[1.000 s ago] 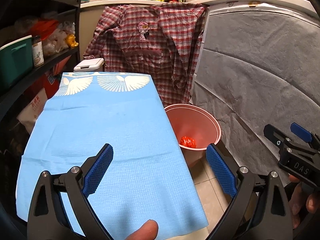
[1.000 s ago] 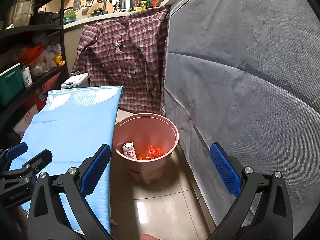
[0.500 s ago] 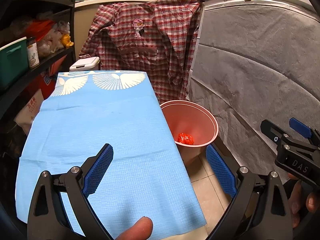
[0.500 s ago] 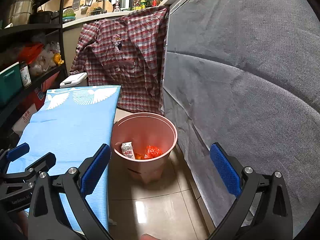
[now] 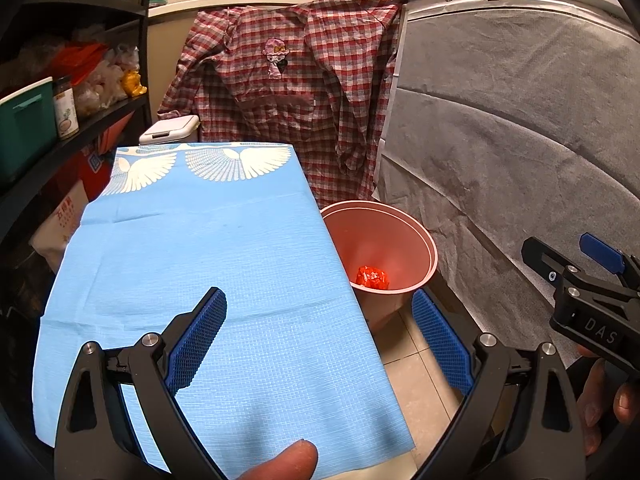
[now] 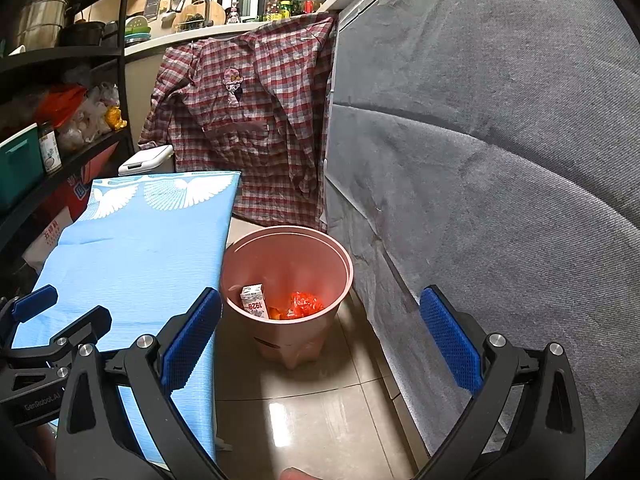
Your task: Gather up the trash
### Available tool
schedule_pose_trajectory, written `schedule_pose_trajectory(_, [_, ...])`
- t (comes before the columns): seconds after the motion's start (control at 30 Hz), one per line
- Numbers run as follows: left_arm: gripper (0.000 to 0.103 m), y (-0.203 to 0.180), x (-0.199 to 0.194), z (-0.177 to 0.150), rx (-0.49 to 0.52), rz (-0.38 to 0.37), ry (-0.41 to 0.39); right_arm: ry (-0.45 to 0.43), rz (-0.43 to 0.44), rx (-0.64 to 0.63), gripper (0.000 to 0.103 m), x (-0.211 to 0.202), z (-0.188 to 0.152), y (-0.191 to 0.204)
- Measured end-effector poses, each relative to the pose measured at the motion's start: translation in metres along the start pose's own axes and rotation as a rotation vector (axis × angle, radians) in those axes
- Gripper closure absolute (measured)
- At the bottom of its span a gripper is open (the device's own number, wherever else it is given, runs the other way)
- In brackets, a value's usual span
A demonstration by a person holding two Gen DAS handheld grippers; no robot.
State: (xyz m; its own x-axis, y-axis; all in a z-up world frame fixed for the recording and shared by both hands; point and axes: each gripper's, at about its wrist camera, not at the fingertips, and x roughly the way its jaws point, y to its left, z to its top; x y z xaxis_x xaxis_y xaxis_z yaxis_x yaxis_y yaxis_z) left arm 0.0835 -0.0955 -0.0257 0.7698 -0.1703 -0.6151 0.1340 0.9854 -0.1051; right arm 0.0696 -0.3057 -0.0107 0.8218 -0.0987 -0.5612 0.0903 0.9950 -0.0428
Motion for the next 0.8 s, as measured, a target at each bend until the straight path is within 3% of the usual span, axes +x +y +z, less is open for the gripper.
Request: schedule_pose_trajectory(0.8, [0.012,-0.0009,0.0021,-0.0009,0.012,-0.005,0.001,-0.001,0.000,-0.002,0.005,0.0014,0.0007,-0.0019])
